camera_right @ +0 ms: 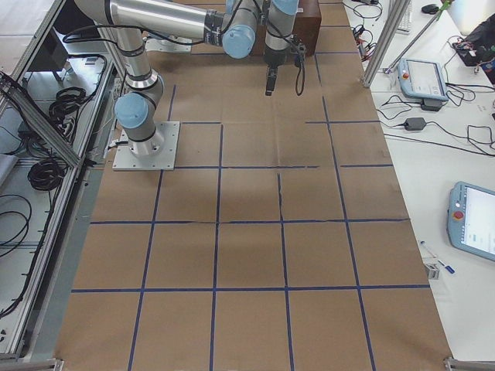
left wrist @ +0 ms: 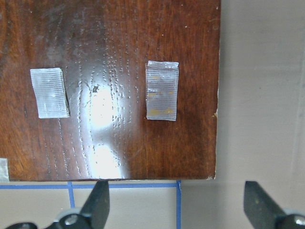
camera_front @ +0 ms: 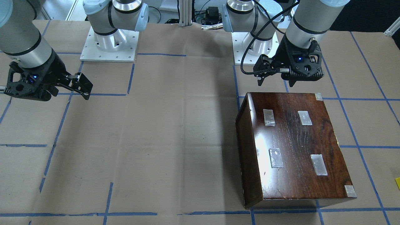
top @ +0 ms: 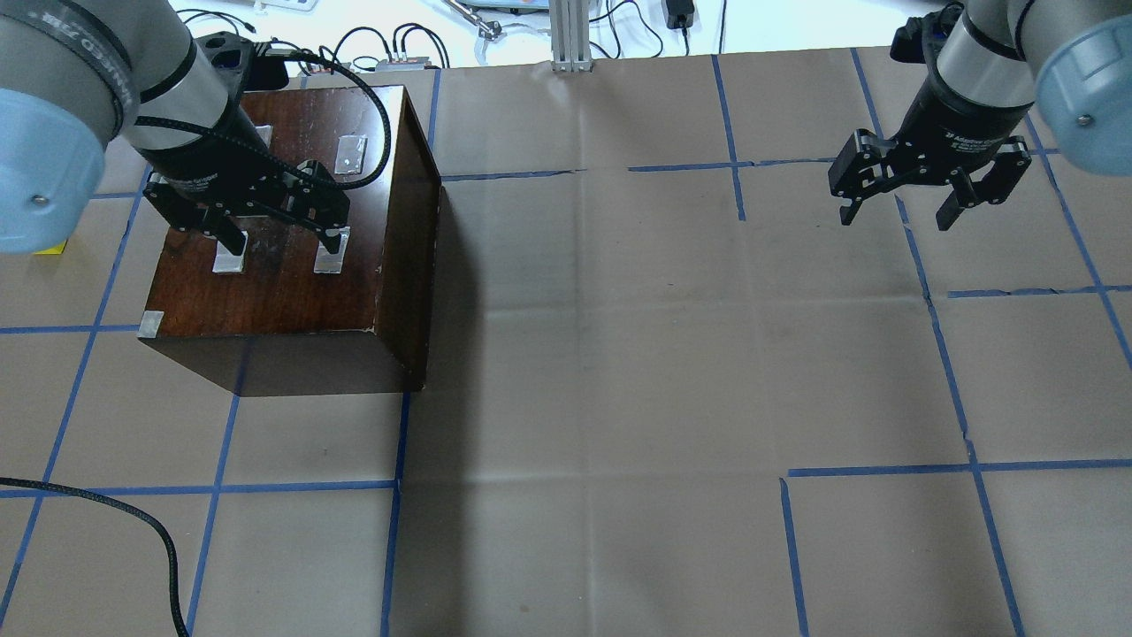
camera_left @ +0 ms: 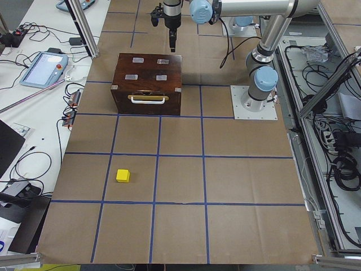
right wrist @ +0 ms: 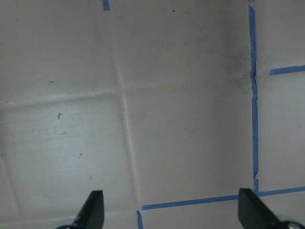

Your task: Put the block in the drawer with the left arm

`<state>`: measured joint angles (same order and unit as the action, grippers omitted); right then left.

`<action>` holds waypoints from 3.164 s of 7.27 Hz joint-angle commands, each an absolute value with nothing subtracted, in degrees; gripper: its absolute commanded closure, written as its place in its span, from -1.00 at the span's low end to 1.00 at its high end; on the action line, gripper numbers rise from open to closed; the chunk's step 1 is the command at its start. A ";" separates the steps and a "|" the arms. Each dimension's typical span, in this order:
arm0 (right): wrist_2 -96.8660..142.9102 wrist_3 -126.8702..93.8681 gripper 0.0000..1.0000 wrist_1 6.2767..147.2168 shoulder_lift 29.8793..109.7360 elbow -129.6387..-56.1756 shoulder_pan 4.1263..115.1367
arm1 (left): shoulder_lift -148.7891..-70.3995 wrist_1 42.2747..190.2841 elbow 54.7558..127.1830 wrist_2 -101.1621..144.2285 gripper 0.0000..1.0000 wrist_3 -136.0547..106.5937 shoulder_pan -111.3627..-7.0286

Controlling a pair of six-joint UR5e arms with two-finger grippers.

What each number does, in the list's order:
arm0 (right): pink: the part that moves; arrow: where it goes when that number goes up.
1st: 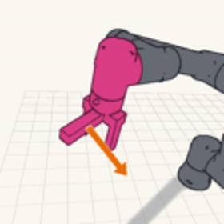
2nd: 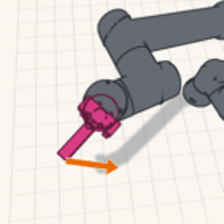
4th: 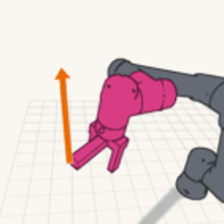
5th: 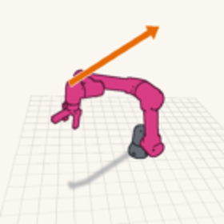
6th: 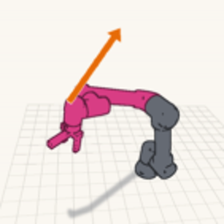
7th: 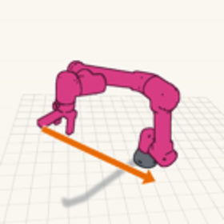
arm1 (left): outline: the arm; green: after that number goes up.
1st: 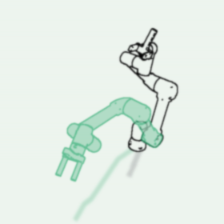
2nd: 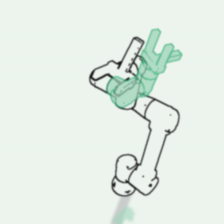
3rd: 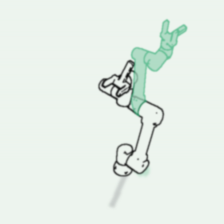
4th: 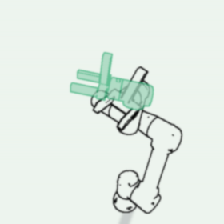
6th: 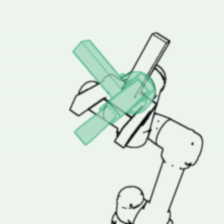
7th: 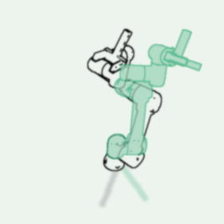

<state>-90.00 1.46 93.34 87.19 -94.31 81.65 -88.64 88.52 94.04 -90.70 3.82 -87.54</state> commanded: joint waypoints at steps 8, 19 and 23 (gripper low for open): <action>-90.00 1.49 -1.00 93.34 87.19 -94.31 81.65 | -88.59 88.77 94.04 -90.97 -0.98 3.87 -87.45; -90.00 1.49 -1.00 93.34 87.19 -94.22 81.65 | -93.06 86.85 92.55 -90.53 -0.98 19.83 -71.49; -90.00 1.49 -1.00 93.34 87.19 -94.22 81.65 | -102.90 82.27 90.54 -88.60 -0.98 26.80 -58.03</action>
